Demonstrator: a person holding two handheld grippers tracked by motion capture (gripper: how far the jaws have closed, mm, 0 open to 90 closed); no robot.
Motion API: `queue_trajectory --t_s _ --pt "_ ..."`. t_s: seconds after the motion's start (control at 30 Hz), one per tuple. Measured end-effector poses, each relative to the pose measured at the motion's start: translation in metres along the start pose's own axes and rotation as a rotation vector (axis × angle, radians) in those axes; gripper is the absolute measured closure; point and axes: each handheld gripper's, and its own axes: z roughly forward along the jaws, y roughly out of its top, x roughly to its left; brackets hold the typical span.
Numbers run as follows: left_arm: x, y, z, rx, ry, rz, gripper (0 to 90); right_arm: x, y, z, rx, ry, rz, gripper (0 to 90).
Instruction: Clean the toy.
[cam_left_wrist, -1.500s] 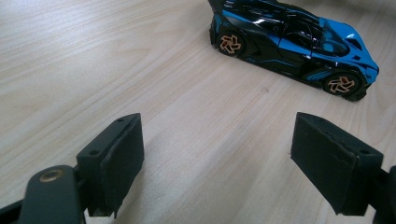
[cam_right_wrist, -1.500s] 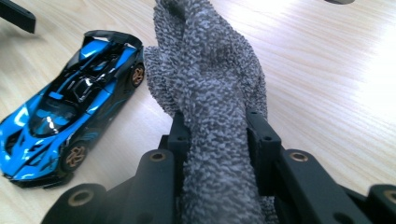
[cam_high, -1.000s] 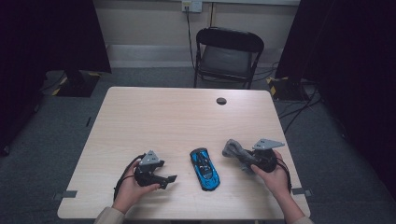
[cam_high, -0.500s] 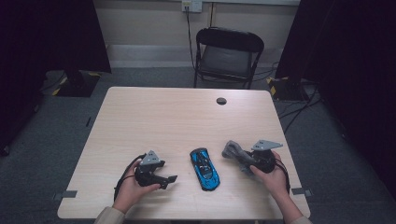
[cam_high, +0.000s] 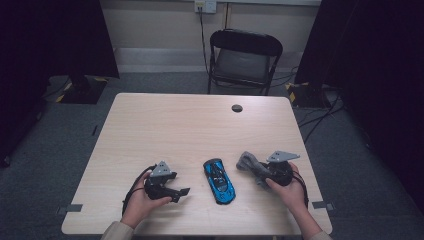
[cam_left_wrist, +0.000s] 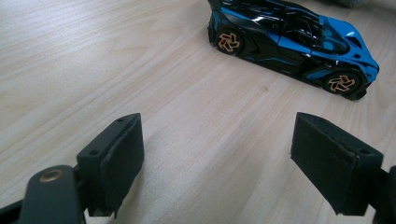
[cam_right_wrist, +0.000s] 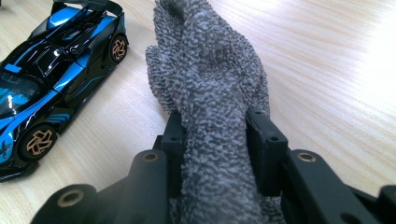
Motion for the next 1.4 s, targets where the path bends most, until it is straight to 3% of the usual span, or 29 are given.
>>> queue_trajectory --t_s 0.8,1.1,1.4 --pt "-0.0003 0.0005 0.0000 -0.001 0.002 -0.001 17.0 0.0027 -0.0022 0.0055 0.012 -0.008 0.005 45.4" --pt "-0.0005 0.0006 0.0003 0.002 -0.001 0.002 17.0 0.0022 -0.0028 0.0081 0.029 0.005 0.027 24.5" --pt "-0.0002 0.0008 0.0008 0.004 -0.004 0.004 16.9 0.0001 -0.0029 0.0059 0.034 0.006 0.032 17.1"
